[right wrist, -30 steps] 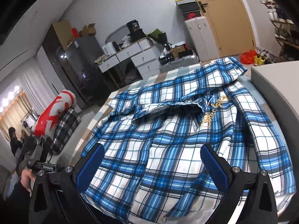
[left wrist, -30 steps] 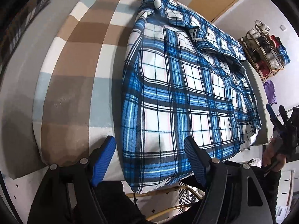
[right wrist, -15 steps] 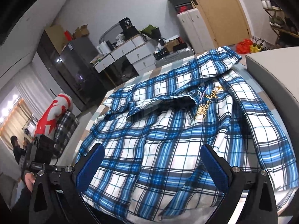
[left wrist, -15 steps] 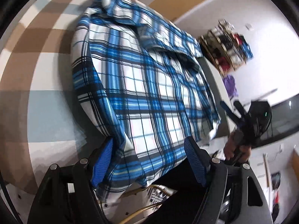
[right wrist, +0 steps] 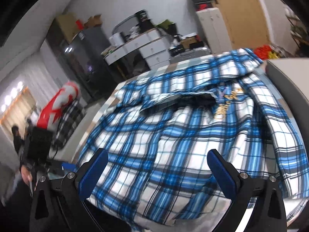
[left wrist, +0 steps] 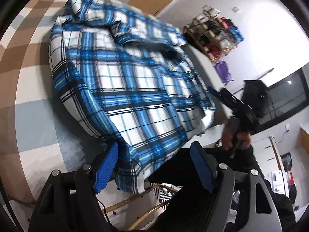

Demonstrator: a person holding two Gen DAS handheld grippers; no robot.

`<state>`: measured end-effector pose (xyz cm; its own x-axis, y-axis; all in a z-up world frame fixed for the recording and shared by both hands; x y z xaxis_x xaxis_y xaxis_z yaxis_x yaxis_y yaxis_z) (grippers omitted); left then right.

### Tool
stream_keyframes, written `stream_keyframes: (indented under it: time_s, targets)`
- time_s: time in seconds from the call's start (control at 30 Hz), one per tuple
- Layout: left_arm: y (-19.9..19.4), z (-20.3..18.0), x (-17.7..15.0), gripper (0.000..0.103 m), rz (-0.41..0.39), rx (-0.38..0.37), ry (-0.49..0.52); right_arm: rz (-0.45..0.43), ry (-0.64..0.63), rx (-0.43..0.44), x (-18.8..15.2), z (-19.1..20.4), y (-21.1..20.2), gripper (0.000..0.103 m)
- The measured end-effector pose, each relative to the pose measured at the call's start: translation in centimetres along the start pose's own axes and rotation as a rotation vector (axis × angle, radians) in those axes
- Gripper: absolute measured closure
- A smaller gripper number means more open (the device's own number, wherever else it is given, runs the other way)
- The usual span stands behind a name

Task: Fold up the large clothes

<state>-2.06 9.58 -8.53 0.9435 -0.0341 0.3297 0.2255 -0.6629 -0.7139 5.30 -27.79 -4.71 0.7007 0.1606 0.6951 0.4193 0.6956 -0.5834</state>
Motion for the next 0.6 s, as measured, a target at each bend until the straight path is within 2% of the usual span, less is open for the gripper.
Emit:
stream_keyframes:
  time_s: [0.13,0.23,0.4,0.53,0.6]
  targets:
    - [0.8,1.1,0.1,0.031,0.005,-0.007,-0.044,0.079,-0.151,0.095,-2.5,5.3,0.9,0.0]
    - [-0.2,1.4,0.2,0.031,-0.039,-0.05,-0.054,0.124,-0.247,0.126,-5.3,10.1,2.3,0.0]
    - [-1.4,2.9,0.1,0.031,-0.078,-0.129,-0.124,0.145,-0.386,0.069,-9.7,16.7,6.4,0.001]
    - [-1.6,3.3,0.1,0.032,-0.085,-0.184,-0.15,0.09,-0.459,0.022,-10.8,20.1,9.4,0.002]
    - [-1.6,3.2,0.1,0.032,-0.086,-0.204,-0.149,0.07,-0.442,-0.015,-10.7,20.7,10.7,0.002]
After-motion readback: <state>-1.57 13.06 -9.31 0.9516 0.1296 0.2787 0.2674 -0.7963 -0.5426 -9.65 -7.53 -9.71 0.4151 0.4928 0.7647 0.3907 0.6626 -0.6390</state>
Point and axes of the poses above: each gripper's, at about its wrist camera, not at the fingertips, and y roughly the way its jaws point, z to its left, x to its top, the point moved 1 cm from there along y, roughly the way its jaws point, and after that the axes turned 2 degrees about z, right-handed, at the moved point
